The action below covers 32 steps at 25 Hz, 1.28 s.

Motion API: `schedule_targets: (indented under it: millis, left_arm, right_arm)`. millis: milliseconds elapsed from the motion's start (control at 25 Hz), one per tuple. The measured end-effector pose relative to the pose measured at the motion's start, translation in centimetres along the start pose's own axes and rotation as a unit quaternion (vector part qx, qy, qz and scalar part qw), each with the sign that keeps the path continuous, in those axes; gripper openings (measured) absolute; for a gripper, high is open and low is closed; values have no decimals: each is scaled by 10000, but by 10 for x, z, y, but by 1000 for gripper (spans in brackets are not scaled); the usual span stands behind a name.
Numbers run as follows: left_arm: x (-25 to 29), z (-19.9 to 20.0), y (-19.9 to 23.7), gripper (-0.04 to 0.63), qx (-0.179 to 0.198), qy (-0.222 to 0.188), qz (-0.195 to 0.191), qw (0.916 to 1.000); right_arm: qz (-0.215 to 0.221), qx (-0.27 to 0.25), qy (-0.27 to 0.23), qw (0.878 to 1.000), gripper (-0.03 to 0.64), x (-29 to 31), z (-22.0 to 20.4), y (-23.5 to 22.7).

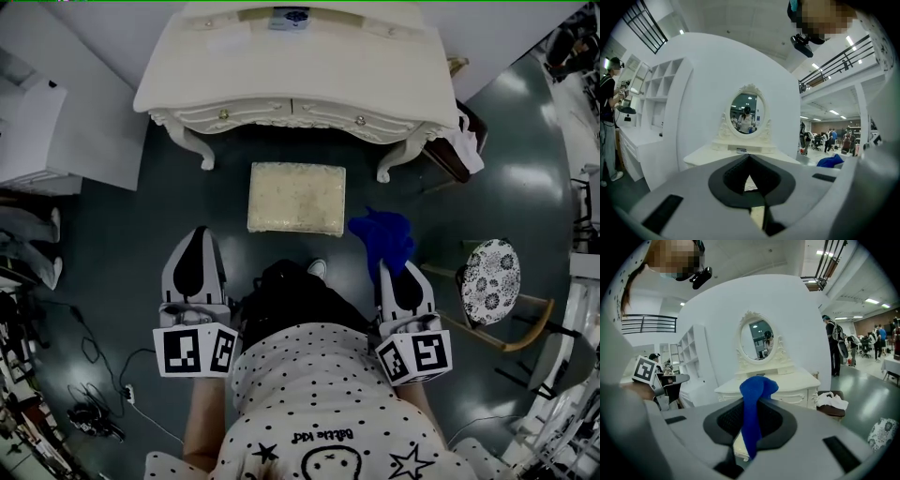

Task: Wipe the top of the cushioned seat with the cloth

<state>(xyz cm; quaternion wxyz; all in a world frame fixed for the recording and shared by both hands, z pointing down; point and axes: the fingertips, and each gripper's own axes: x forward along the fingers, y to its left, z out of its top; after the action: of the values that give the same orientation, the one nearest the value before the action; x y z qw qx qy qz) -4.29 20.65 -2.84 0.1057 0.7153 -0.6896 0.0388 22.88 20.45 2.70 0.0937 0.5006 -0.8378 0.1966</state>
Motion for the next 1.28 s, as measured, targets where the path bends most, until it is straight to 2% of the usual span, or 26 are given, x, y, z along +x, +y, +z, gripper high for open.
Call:
schedule_targets:
  millis: [440,800,1040,1280]
  left_arm:
    - [40,2,-6,-3,3,129,-428,9990]
    - [104,8,35,-3,-112,237,-871,9959]
    - [154,10,68,-3,-124,300,-1292,9911]
    - [189,-3,79,-3,-268,435,-1703,9841]
  right_arm:
    - [-280,248,-10,9993,61,17,4,-10]
    - [-767,235,89,9967,61,69,20,2]
    - [-1136,33,173,9934,61,102,34,19]
    - [-1629,-14,254,9863,61,109,37,21]
